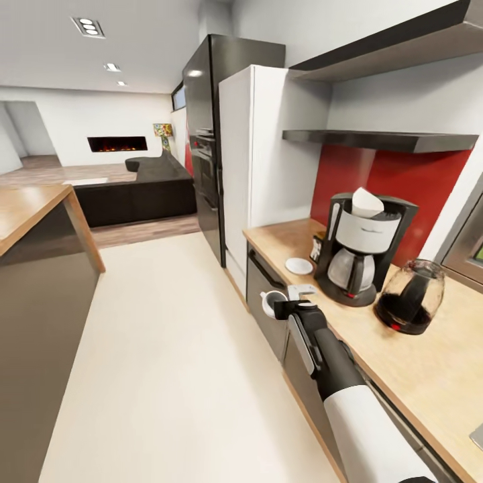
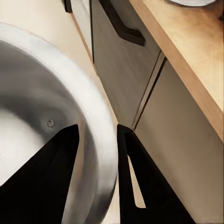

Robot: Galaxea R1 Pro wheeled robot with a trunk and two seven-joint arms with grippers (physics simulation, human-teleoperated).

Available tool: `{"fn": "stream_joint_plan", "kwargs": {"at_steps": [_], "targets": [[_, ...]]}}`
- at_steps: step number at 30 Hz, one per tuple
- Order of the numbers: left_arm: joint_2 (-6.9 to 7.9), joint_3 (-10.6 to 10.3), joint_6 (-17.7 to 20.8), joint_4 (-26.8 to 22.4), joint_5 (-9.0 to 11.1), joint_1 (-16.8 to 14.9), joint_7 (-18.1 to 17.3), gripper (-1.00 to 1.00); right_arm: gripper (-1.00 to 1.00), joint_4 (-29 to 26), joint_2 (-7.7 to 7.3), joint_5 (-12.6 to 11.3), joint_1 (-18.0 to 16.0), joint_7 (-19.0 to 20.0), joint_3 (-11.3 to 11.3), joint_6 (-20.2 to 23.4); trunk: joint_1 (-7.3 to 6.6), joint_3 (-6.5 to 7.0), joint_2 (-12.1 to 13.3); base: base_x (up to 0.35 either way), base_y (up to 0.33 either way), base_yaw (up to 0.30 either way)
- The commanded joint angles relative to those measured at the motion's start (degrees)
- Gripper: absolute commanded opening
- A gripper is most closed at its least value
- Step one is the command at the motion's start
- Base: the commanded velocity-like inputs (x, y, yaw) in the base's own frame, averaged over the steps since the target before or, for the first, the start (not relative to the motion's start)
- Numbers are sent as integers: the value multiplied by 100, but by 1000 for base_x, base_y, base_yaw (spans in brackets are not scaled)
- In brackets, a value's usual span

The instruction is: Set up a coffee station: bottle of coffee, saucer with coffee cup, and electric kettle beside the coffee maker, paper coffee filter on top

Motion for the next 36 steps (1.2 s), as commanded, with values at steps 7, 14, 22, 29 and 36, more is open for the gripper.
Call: {"fn": "stream_joint_plan", "kwargs": {"at_steps": [7,14,22,29,36], "targets": [[1,40,-18,9,2,-9,-32,100,-100,-7,0,13,-5,-22,6,33,7,18,-11,337,0,234],[1,43,-18,10,3,-11,-32,100,-100,-7,0,13,-6,-19,6,33,7,51,-11,337,0,249],[1,47,-18,8,3,-9,-32,100,-100,-7,0,13,-6,-19,6,33,7,90,-11,337,0,249],[-8,49,-26,9,3,-9,-32,100,-100,-7,0,13,-6,-19,6,33,7,124,-11,337,0,249],[-8,49,-27,5,3,-8,-32,100,-100,-7,0,13,-4,-19,6,33,7,159,-11,337,0,249]]}}
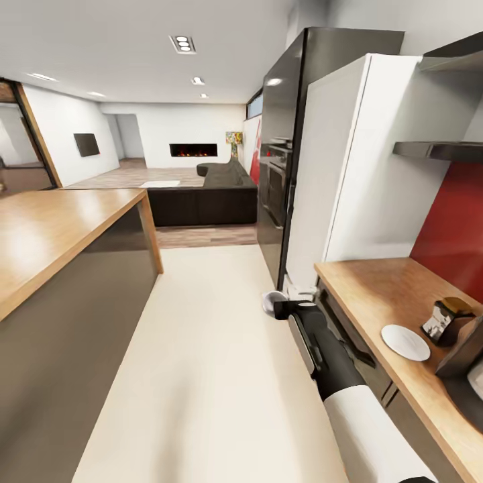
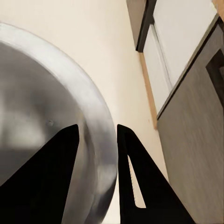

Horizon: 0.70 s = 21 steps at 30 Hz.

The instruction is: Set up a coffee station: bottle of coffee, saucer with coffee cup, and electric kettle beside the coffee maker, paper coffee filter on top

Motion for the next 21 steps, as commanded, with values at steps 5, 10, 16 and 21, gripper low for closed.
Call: {"fn": "stream_joint_plan", "kwargs": {"at_steps": [5,10,16,21], "targets": [[2,41,-18,6,2,-7,-31,100,-100,-7,0,13,-4,-21,6,33,7,12,-11,337,0,249],[1,38,-24,4,2,-6,-32,100,-100,-7,0,13,-5,-20,6,33,7,37,-11,337,0,243],[1,41,-26,4,2,-7,-35,100,-100,13,0,14,-1,-16,-1,33,7,45,-11,337,0,63],[1,35,-26,4,2,-9,-33,100,-100,21,0,21,2,-12,-2,33,7,45,-11,337,0,5]]}}
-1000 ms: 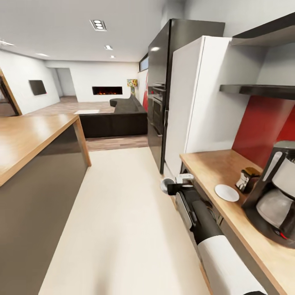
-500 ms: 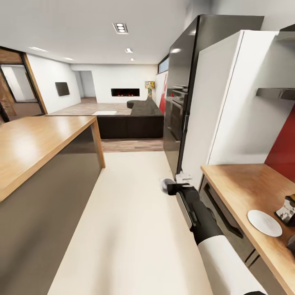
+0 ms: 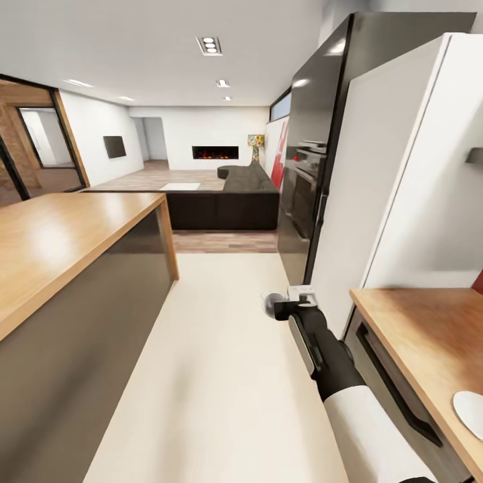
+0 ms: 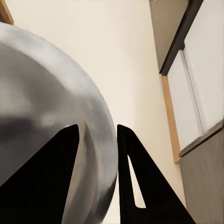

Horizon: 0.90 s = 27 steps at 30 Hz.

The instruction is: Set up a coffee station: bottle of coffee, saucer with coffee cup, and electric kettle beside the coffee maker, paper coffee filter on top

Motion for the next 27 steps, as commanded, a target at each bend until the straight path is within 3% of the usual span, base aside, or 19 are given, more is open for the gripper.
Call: {"fn": "stream_joint_plan", "kwargs": {"at_steps": [1,15,27], "targets": [[1,41,-17,6,2,-6,-31,100,-100,-2,0,14,-6,-20,9,33,7,-12,-12,337,0,1],[2,48,-17,6,2,-3,-30,100,-100,-194,0,15,-5,-20,-26,32,7,-12,-12,334,59,-4],[-7,48,-17,6,2,-1,-33,100,-100,-243,0,15,-5,-20,-27,33,7,10,-12,308,172,-233]]}}
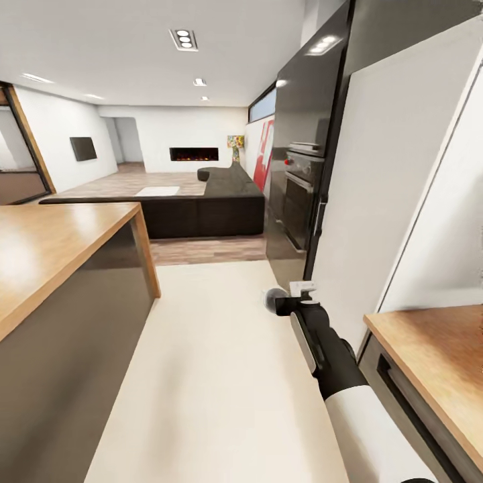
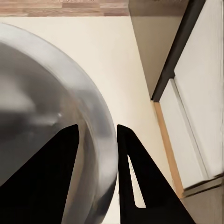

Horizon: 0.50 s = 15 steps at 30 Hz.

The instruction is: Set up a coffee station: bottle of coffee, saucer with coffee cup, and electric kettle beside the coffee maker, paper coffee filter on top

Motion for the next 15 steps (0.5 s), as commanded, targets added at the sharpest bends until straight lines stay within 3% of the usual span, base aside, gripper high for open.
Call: {"fn": "stream_joint_plan", "kwargs": {"at_steps": [1,8,15], "targets": [[0,42,-16,4,2,-3,-33,100,-100,-3,1,14,-7,-21,9,32,7,-11,-12,326,85,-254],[7,42,-16,4,2,-3,-29,100,-100,0,1,13,-7,-21,9,32,7,4,-12,329,99,-254],[8,50,-19,4,2,-6,-29,100,-100,-2,1,10,-7,-21,9,32,7,18,-12,284,215,-255]]}}
